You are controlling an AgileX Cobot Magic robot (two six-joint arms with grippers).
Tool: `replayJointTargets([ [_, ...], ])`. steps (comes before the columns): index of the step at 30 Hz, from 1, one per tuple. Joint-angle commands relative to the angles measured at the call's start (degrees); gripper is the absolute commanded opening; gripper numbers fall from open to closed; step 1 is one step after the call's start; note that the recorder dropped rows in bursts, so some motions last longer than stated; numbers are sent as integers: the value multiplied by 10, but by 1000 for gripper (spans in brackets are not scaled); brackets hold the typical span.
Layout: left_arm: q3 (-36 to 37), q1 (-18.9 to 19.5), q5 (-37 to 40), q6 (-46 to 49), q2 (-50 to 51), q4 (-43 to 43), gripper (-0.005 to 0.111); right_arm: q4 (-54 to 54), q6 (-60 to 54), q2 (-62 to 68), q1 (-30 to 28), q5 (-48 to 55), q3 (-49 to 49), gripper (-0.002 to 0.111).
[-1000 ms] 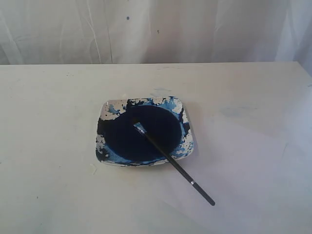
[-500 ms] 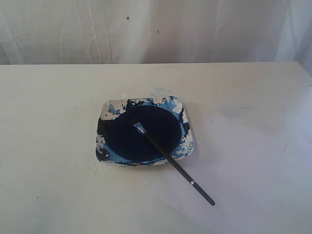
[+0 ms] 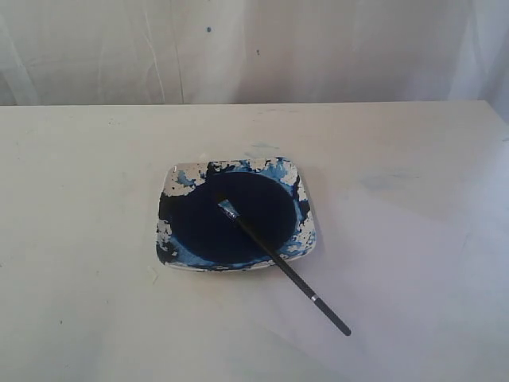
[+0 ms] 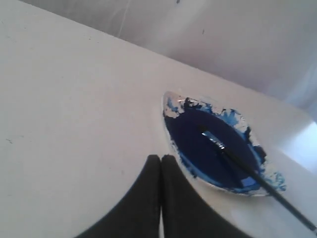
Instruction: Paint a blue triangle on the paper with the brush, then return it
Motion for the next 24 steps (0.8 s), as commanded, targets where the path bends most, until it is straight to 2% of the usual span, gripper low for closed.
replayJointTargets([
  [1, 2, -9, 4, 55, -2, -123, 0, -4, 0, 1, -2, -48, -1, 0],
  [5, 2, -28, -27, 206, -2, -198, 0, 14, 26, 1, -2, -146, -1, 0],
  [7, -18, -36, -64, 237, -2, -209, 0, 14, 43, 1, -2, -191, -1, 0],
  [12, -83, -41, -99, 239, -2, -176, 0, 14, 71, 1, -2, -292, -1, 0],
  [15, -113, -41, -151, 207, -2, -138, 0, 8, 170, 1, -2, -331, -1, 0],
  [16, -122, -41, -175, 173, -2, -107, 0, -10, 215, 1, -2, -339, -1, 0],
  [18, -138, -44, -236, 22, -2, 38, 0, -111, 309, 1, -2, -373, -1, 0],
  [19, -143, -44, -267, -58, -2, 127, 0, -173, 347, 1, -2, -395, -1, 0],
  [21, -146, -44, -393, -229, 20, 374, 0, -305, 424, 1, -2, -470, -1, 0],
  [22, -146, -44, -463, -279, 36, 471, 0, -354, 445, 1, -2, -510, -8, 0],
  [23, -150, -44, -541, -297, 58, 537, 0, -403, 460, 1, -2, -538, -20, 0],
  [24, -160, -44, -581, -307, 83, 582, 0, -438, 478, 12, -2, -545, -37, 0],
])
